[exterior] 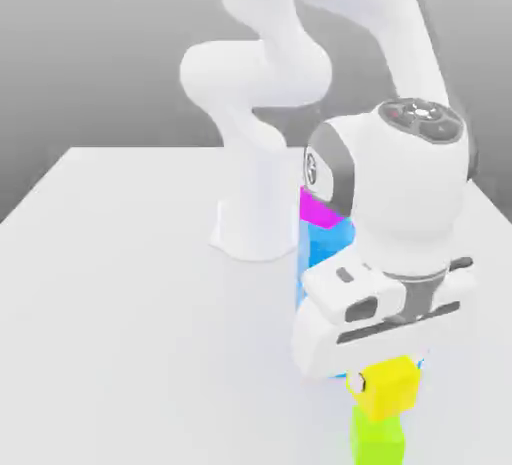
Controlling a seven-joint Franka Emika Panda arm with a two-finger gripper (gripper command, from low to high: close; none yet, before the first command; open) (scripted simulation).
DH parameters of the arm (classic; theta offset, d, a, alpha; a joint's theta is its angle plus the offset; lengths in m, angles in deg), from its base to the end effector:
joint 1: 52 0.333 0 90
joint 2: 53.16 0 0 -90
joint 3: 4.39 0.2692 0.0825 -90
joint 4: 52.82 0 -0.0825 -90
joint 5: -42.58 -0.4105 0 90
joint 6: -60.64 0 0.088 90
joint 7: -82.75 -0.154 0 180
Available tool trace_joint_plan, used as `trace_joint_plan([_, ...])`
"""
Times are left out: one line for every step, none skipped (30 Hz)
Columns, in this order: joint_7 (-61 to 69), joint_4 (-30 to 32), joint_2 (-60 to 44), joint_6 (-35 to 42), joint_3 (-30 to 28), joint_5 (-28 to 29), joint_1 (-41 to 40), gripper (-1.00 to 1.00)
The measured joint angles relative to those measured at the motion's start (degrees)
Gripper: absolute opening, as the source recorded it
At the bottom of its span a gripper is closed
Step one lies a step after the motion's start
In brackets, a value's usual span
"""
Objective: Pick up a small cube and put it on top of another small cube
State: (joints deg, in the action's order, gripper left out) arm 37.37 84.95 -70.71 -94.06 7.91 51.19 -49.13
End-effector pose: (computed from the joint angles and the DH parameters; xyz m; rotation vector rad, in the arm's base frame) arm 0.4734 0.1427 0.0752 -3.0784 0.6255 0.0000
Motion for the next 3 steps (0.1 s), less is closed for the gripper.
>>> trace_joint_plan([0.0,0.0,0.0,0.0,0.0,0.0,0.0,1.0])
trace_joint_plan([0.0,0.0,0.0,0.0,0.0,0.0,0.0,1.0])
trace_joint_plan([0.0,0.0,0.0,0.0,0.0,0.0,0.0,1.0])
